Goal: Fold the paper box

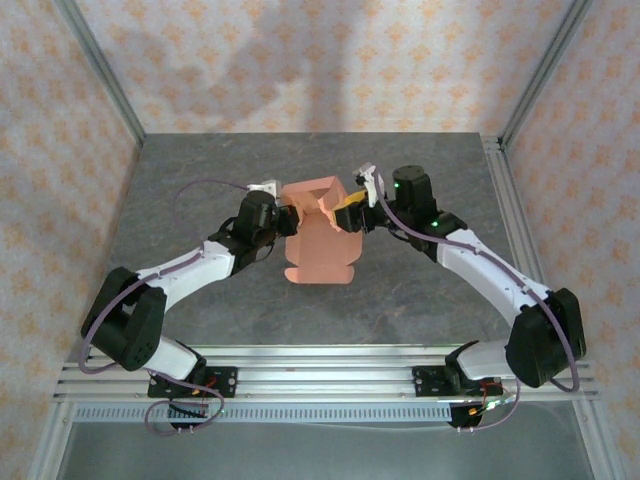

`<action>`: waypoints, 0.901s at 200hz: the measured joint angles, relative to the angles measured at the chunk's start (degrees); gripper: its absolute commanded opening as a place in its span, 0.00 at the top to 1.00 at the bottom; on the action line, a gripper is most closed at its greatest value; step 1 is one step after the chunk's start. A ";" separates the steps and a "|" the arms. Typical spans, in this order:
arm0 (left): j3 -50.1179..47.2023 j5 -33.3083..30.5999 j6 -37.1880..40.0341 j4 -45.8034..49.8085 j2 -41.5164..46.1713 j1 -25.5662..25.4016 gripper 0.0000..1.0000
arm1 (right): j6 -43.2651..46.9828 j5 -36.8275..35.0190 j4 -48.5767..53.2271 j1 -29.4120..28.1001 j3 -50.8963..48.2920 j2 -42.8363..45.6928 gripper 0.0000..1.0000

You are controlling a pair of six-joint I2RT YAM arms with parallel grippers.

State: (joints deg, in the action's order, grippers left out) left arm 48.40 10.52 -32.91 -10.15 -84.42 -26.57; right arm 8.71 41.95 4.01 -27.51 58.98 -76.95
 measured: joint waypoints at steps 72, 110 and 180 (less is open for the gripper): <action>0.00 1.05 0.00 0.07 -0.17 0.00 1.00 | 2.01 -3.32 1.77 -0.13 0.70 -0.85 0.58; 0.00 1.01 -0.02 0.13 -0.17 0.13 1.00 | 2.82 -10.78 3.91 -1.73 4.26 -3.69 0.63; -0.02 -0.28 0.00 1.03 -0.17 0.50 1.00 | 6.71 -26.27 5.38 -7.96 6.32 -6.51 0.75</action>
State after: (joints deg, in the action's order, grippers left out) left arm 48.38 10.24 -32.91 -9.13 -84.60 -26.06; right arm 15.42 15.68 9.39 -35.46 65.30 -83.46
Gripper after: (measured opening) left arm 0.048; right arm 0.268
